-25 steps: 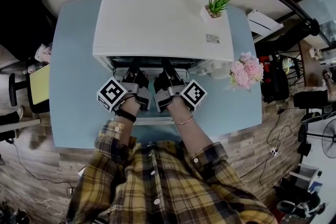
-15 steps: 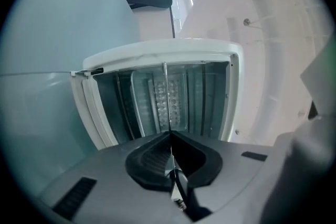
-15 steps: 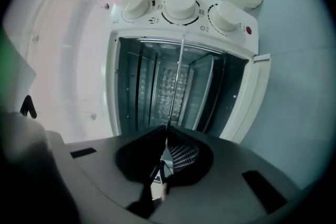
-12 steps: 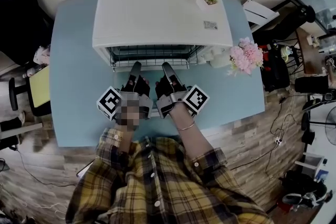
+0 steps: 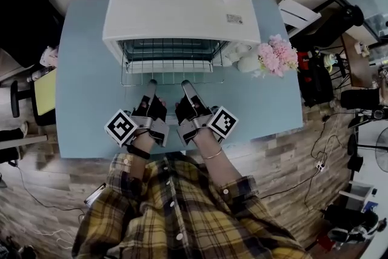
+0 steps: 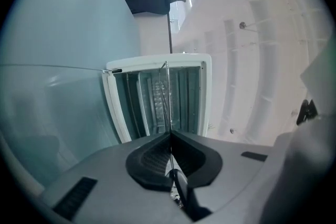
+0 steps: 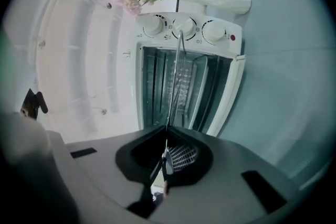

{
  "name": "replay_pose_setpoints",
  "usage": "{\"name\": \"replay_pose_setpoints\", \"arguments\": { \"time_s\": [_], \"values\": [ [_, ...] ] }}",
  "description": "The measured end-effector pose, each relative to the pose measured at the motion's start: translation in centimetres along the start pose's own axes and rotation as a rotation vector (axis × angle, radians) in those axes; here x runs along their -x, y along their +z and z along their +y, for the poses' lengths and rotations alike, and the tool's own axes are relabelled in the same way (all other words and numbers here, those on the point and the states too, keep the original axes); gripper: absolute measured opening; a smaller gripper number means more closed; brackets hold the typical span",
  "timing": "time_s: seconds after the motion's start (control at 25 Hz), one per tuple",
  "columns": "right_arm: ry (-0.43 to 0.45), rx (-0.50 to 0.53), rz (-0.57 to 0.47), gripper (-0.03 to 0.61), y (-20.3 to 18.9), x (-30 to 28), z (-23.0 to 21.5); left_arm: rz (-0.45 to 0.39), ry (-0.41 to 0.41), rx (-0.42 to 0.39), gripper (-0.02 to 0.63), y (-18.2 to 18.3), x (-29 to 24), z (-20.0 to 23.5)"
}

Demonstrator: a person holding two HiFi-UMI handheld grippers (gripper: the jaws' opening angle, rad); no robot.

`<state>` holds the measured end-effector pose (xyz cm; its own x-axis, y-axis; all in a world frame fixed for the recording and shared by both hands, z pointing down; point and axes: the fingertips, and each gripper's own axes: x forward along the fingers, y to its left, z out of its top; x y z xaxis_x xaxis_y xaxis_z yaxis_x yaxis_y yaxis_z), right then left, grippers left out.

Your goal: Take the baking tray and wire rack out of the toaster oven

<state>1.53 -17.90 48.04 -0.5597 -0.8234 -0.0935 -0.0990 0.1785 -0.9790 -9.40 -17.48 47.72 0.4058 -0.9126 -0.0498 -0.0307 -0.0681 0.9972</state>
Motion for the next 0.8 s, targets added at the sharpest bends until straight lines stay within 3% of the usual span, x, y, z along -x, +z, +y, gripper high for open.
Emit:
{"name": "replay_pose_setpoints", "arguments": {
  "time_s": [0.28, 0.56, 0.8],
  "values": [
    [0.053, 0.050, 0.072, 0.014, -1.7, 3.5, 2.1, -0.027, -0.026, -0.031, 0.002, -2.0, 3.7, -1.5],
    [0.103, 0.121, 0.113, 0.014, -2.4, 7.1, 4.3, -0.045, -0.059, -0.012, 0.004, -4.9, 6.9, -2.8],
    [0.118, 0.123, 0.118, 0.014, -3.1, 10.0, 4.9, -0.044, -0.064, -0.020, 0.003, -7.0, 9.3, -3.0]
  ]
}}
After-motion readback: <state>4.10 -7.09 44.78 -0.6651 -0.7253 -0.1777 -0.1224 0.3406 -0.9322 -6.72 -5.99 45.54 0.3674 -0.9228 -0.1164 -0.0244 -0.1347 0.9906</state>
